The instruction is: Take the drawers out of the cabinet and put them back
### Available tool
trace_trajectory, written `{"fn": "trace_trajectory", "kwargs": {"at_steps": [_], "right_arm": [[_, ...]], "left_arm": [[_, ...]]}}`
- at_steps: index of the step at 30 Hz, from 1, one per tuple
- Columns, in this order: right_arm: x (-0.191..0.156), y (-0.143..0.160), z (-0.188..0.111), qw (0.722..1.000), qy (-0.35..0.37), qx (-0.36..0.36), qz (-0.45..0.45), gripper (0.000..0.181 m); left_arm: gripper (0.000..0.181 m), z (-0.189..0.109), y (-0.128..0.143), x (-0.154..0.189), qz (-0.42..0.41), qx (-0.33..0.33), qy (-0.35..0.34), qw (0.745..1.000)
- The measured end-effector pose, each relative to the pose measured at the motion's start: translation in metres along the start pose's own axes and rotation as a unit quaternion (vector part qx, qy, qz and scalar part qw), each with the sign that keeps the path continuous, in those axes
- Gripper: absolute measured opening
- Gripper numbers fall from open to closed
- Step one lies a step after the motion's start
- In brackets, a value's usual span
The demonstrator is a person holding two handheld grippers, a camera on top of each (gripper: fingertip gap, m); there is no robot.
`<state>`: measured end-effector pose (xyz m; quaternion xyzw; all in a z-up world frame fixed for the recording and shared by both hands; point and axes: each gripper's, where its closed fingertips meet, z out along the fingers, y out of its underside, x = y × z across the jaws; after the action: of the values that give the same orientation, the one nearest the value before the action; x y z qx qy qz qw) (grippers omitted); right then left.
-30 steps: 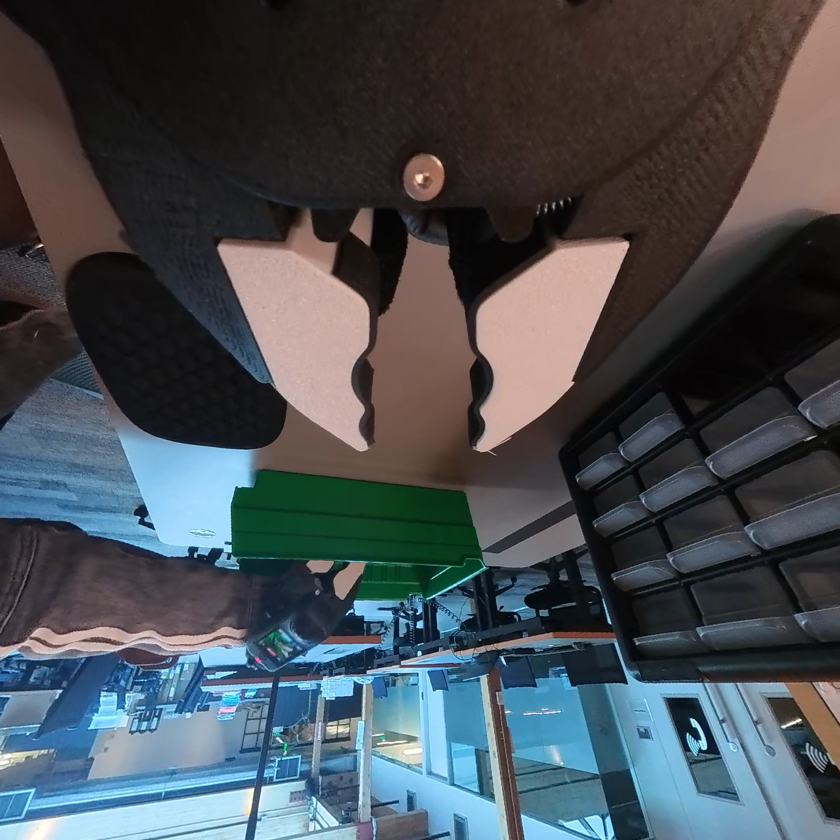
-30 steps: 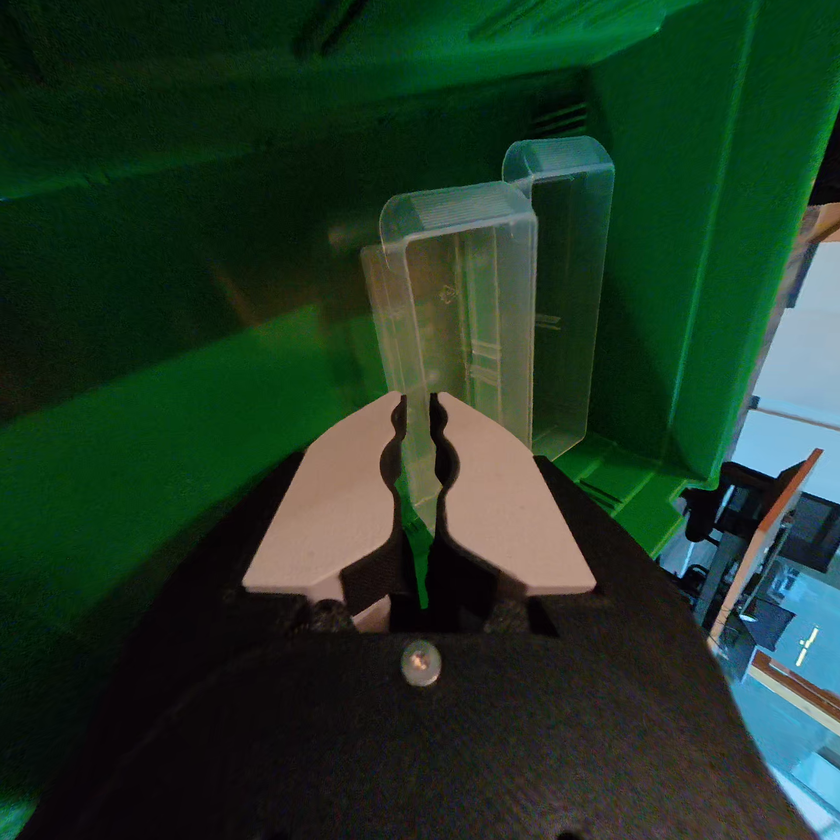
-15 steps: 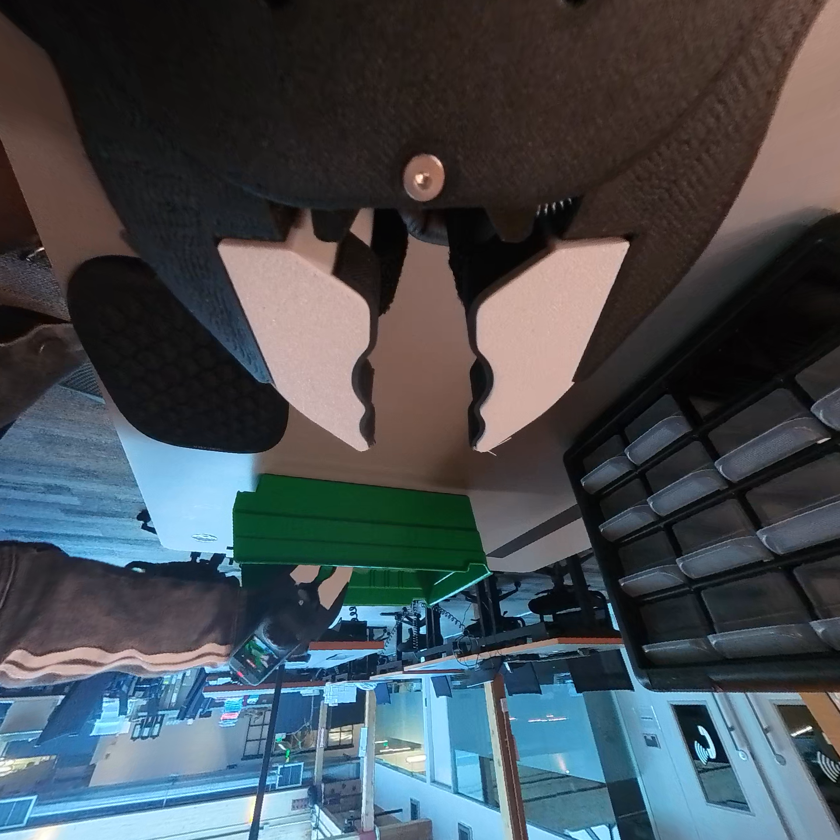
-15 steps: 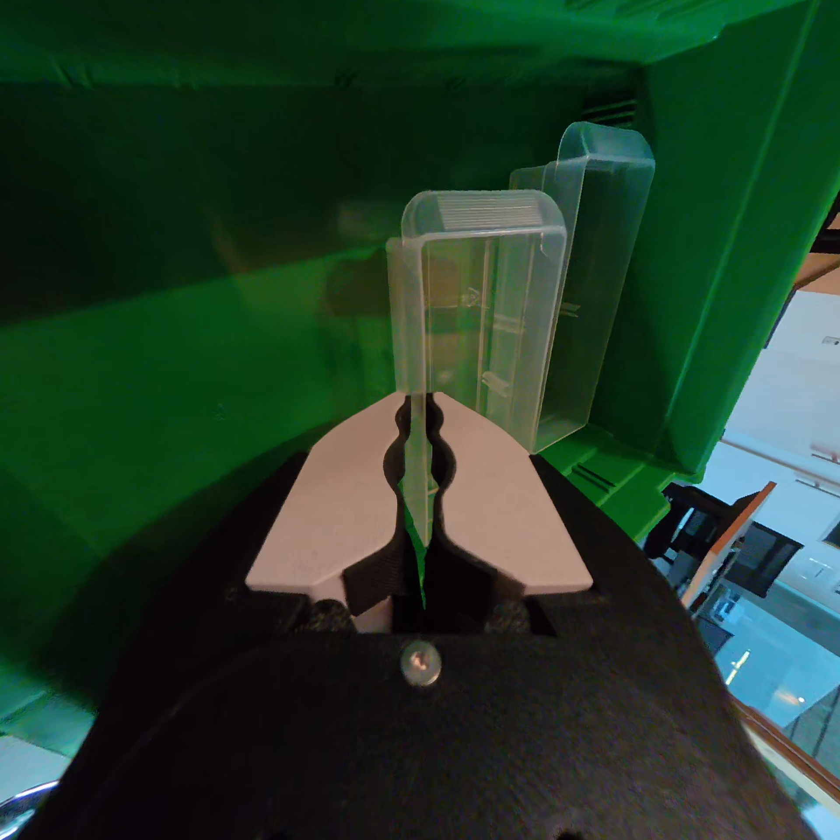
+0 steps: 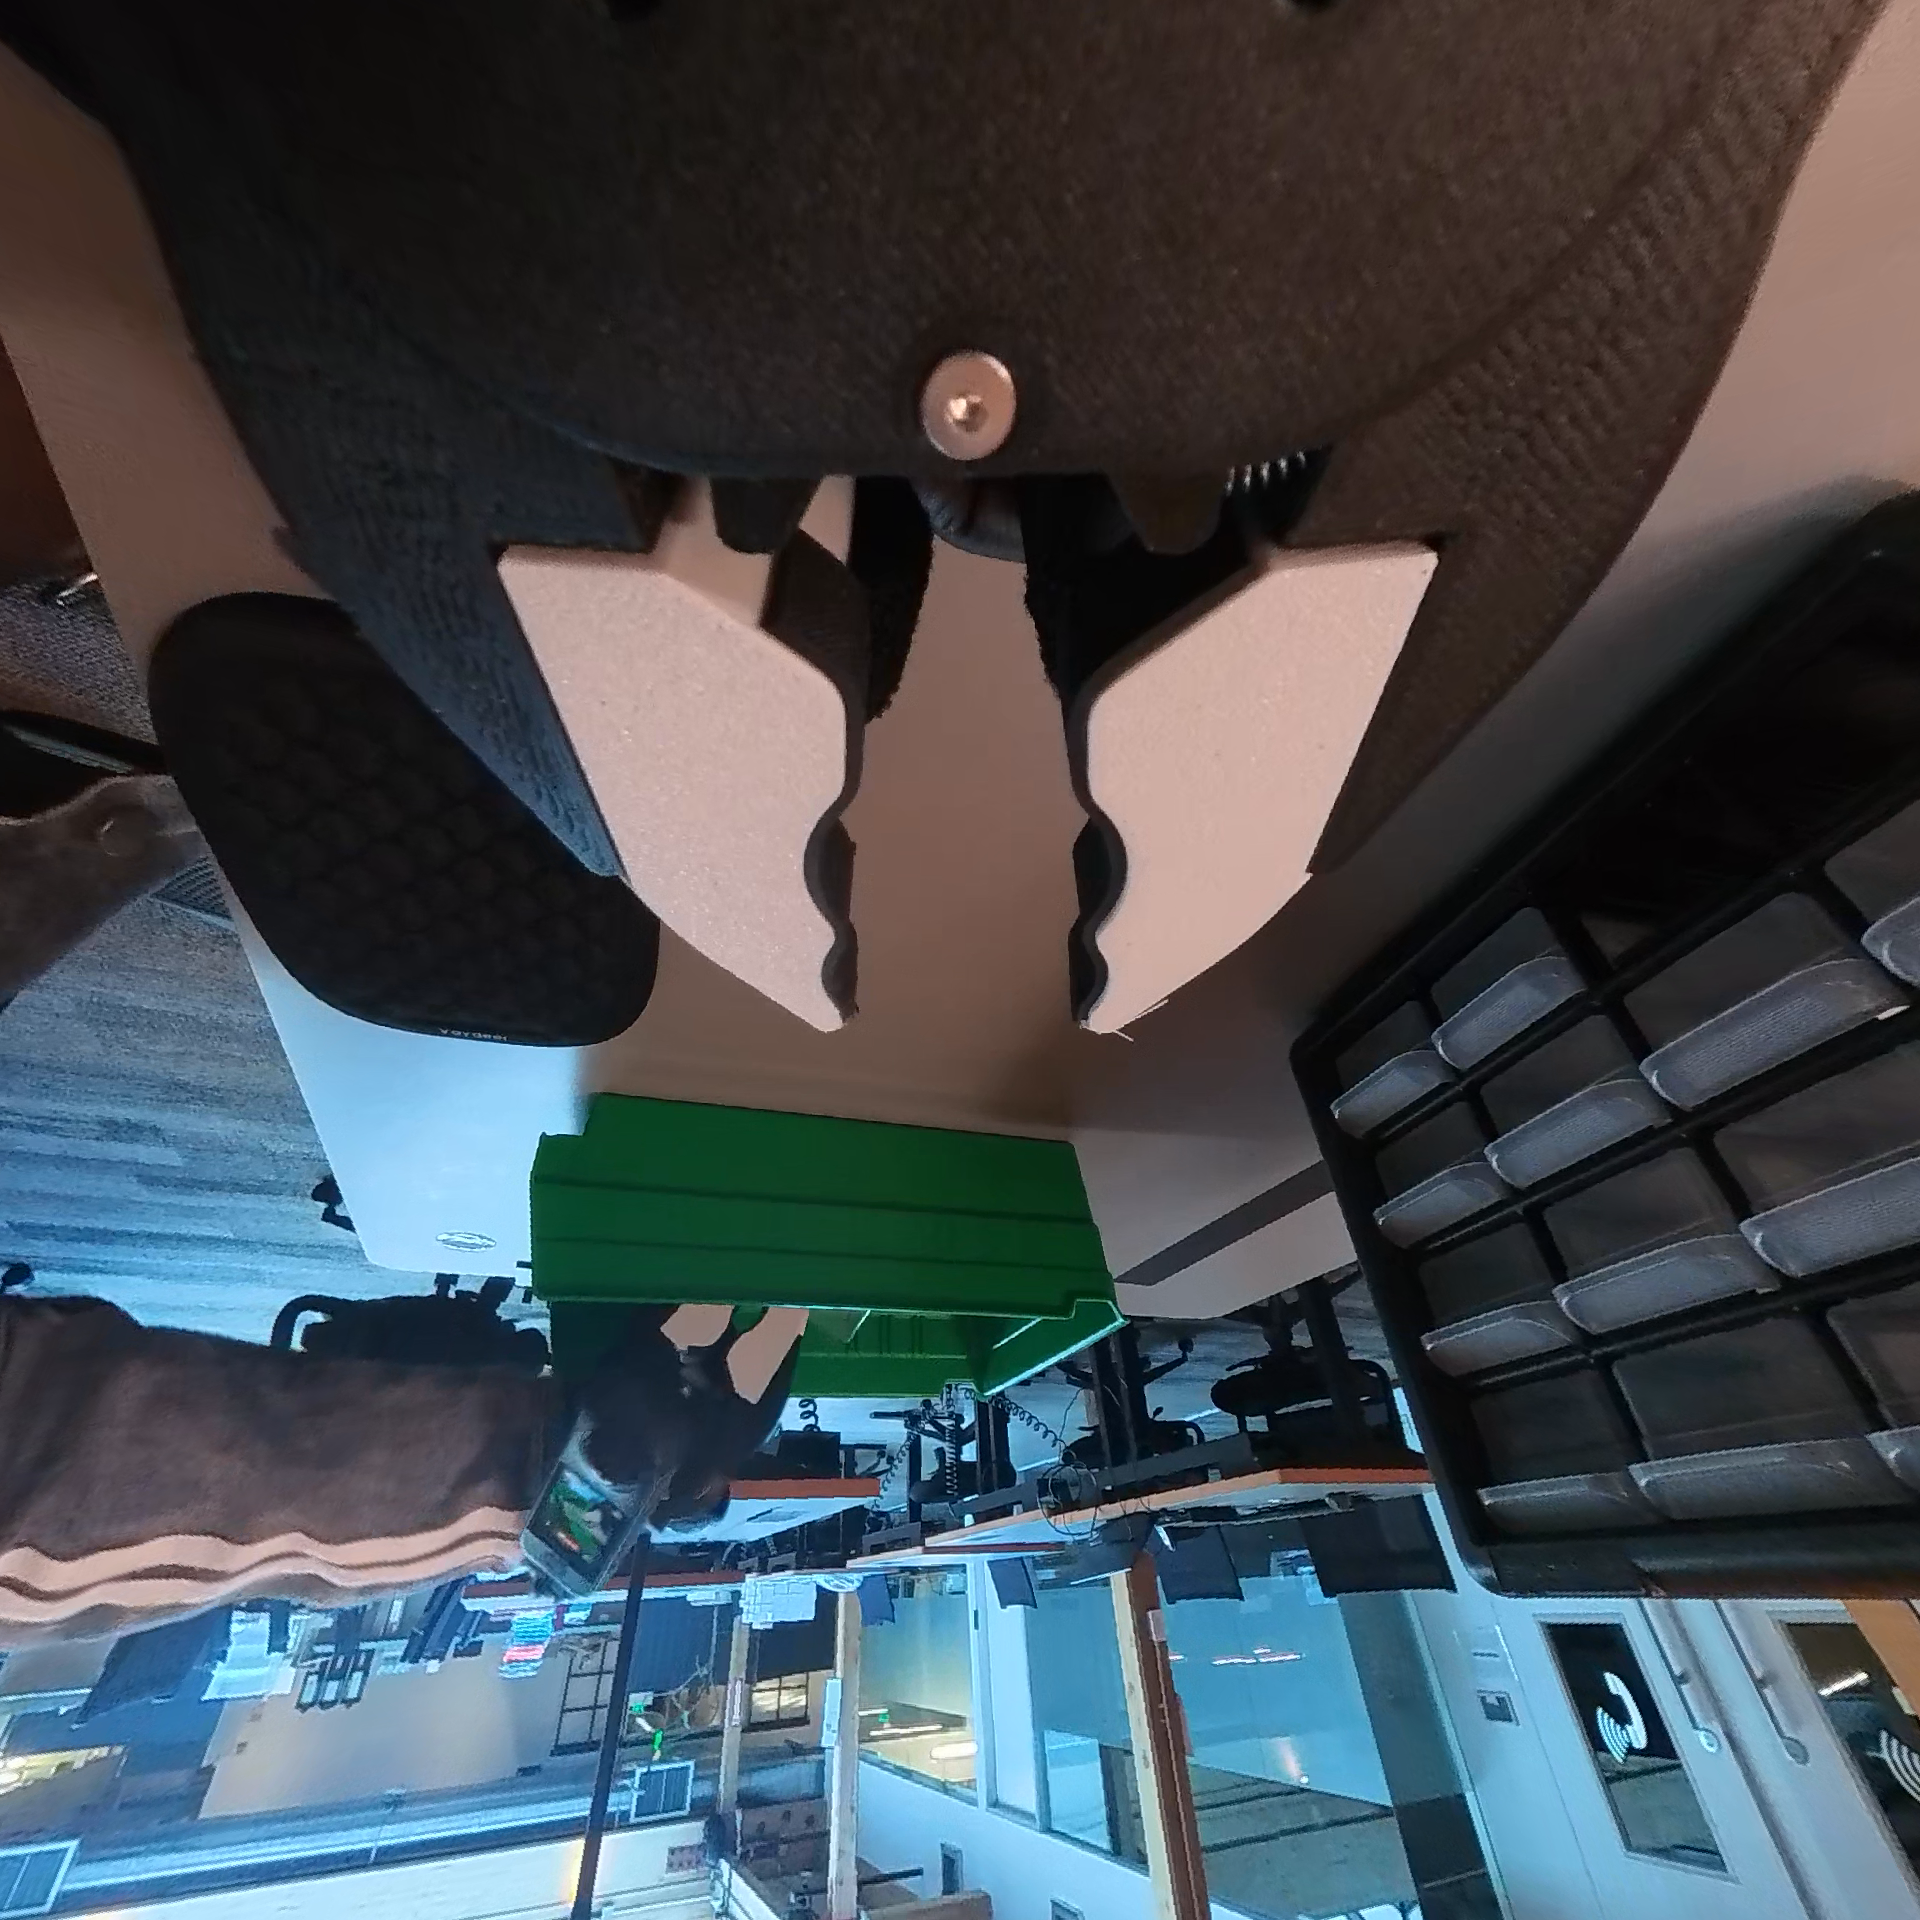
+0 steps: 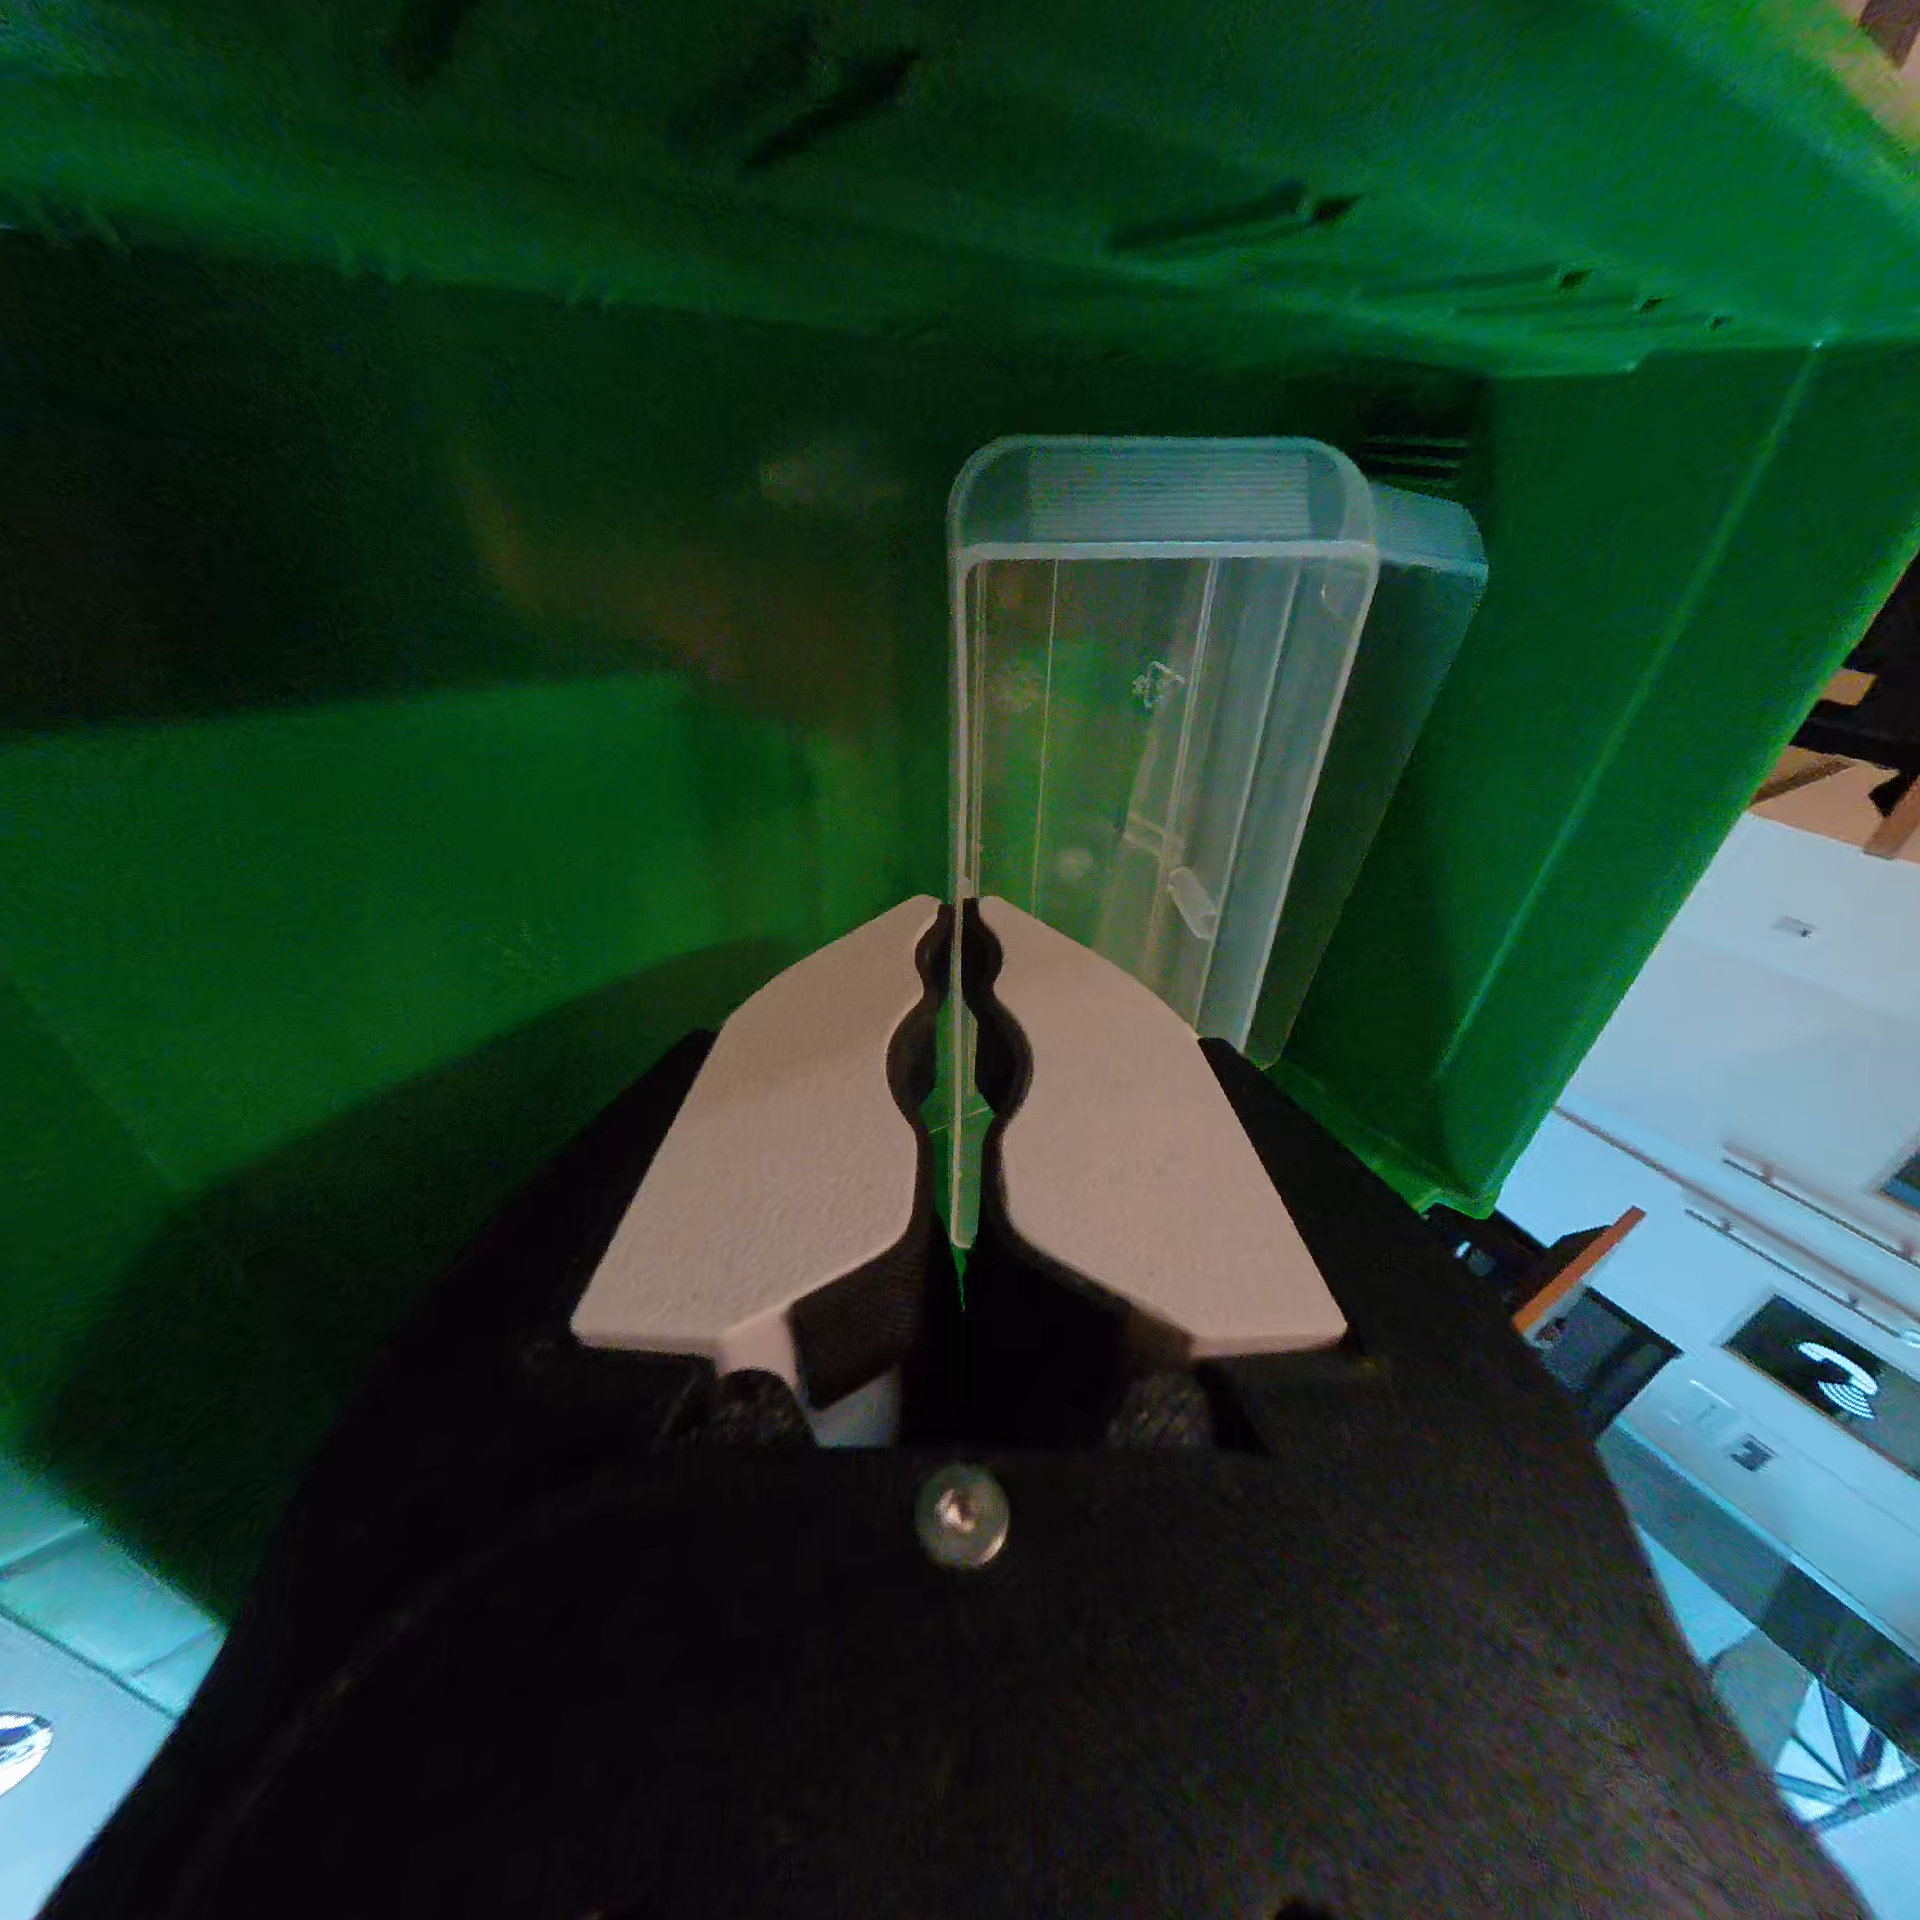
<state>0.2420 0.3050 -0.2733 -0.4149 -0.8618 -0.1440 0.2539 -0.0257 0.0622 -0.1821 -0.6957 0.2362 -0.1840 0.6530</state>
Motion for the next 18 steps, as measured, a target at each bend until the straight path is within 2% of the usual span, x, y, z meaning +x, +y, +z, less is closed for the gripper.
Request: {"fn": "trace_trajectory", "kwargs": {"at_steps": [7,18], "right_arm": [[-0.0018,0.0048,0.0024,0.999,-0.033,-0.011,0.008,0.005],[0.0064,0.0111,0.0007,0.998,0.000,0.000,0.063,0.014]], "left_arm": [[0.039,-0.0005,0.0000,-0.0009,0.000,0.000,-0.001,1.000],[0.039,-0.0005,0.0005,-0.0012,0.002,-0.001,-0.002,1.000]]}}
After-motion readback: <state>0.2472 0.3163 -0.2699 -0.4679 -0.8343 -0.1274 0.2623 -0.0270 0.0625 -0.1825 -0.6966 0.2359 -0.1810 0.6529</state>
